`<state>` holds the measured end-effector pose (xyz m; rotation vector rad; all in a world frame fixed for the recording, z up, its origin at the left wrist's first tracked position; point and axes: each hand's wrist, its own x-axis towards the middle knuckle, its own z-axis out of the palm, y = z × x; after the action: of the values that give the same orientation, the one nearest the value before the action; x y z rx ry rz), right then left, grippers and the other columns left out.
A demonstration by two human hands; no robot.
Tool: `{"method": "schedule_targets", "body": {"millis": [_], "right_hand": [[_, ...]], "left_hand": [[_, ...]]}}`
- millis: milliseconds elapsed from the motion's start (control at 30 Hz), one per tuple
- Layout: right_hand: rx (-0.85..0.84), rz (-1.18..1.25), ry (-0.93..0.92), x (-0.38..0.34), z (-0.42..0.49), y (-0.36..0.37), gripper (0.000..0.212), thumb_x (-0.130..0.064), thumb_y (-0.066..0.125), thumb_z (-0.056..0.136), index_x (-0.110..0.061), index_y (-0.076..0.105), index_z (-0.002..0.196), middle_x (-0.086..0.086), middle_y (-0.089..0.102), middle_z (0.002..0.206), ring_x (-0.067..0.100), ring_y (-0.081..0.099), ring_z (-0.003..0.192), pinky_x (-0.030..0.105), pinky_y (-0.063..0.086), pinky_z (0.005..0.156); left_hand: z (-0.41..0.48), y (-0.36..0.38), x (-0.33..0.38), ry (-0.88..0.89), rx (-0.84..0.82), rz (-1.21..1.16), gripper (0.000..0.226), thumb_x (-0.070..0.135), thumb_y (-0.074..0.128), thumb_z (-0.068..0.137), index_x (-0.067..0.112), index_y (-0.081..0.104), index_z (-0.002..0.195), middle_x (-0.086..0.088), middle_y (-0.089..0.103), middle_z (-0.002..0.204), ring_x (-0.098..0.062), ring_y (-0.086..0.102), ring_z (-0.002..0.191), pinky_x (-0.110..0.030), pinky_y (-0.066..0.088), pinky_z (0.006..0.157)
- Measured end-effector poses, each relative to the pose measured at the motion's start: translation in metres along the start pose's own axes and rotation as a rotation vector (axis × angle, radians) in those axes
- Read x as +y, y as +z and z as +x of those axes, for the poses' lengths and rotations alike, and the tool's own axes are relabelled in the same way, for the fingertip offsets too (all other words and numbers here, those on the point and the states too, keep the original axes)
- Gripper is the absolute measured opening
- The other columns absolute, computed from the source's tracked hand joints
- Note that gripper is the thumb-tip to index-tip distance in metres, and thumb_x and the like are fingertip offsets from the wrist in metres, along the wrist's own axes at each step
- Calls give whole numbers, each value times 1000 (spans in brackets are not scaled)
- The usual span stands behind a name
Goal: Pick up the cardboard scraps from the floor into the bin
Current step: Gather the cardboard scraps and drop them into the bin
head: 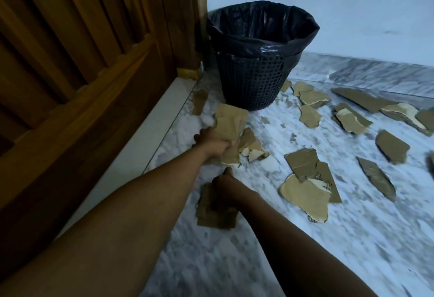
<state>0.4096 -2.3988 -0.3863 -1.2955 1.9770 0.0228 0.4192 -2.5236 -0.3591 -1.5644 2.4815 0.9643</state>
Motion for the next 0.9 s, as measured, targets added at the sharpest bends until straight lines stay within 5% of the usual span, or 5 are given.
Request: {"method": "schedule_targets", "body": {"millis": [167, 367, 633, 800, 900], "right_hand": [[124, 113, 56, 15, 2, 7, 36, -18, 54, 98, -7, 56, 132, 18, 54, 137, 36, 51, 126, 47, 41, 104], [14, 174, 136, 61, -6, -20, 71, -36, 77, 81, -2, 47, 136, 17, 55, 125, 33, 53, 124, 46, 40, 106], [161, 612, 178, 118, -36, -84, 33, -26, 84, 76, -9, 70, 99, 5, 68, 86, 16, 62, 67, 21, 47, 44], [383, 722, 300, 93, -3, -99, 60, -45, 75, 61, -8, 65, 107, 12, 67, 103, 32, 66, 97, 46, 57, 84], [382, 590, 411, 86, 45, -86, 70, -60, 48, 77, -11, 54, 126, 14, 56, 123, 38, 51, 117, 53, 41, 97]], "left_hand": [[10, 30, 21, 91, -99, 209, 96, 60, 70, 76, 13, 30, 150, -12, 31, 152, -36, 35, 136, -44, 34, 111], [18, 31, 18, 62, -70, 193, 97, 56, 79, 68, 12, 38, 144, -10, 46, 145, -34, 43, 131, -44, 43, 104], [30, 4, -8, -72, -173, -311, 88, 35, 86, 72, 6, 40, 141, -9, 49, 141, -31, 51, 125, -34, 49, 91], [35, -31, -55, -182, -108, -580, 91, 41, 91, 58, 7, 53, 132, -8, 58, 133, -34, 60, 113, -45, 56, 89], [37, -45, -78, -210, -54, -681, 75, 29, 87, 72, 4, 52, 135, -13, 57, 135, -36, 57, 118, -46, 53, 95]]}}
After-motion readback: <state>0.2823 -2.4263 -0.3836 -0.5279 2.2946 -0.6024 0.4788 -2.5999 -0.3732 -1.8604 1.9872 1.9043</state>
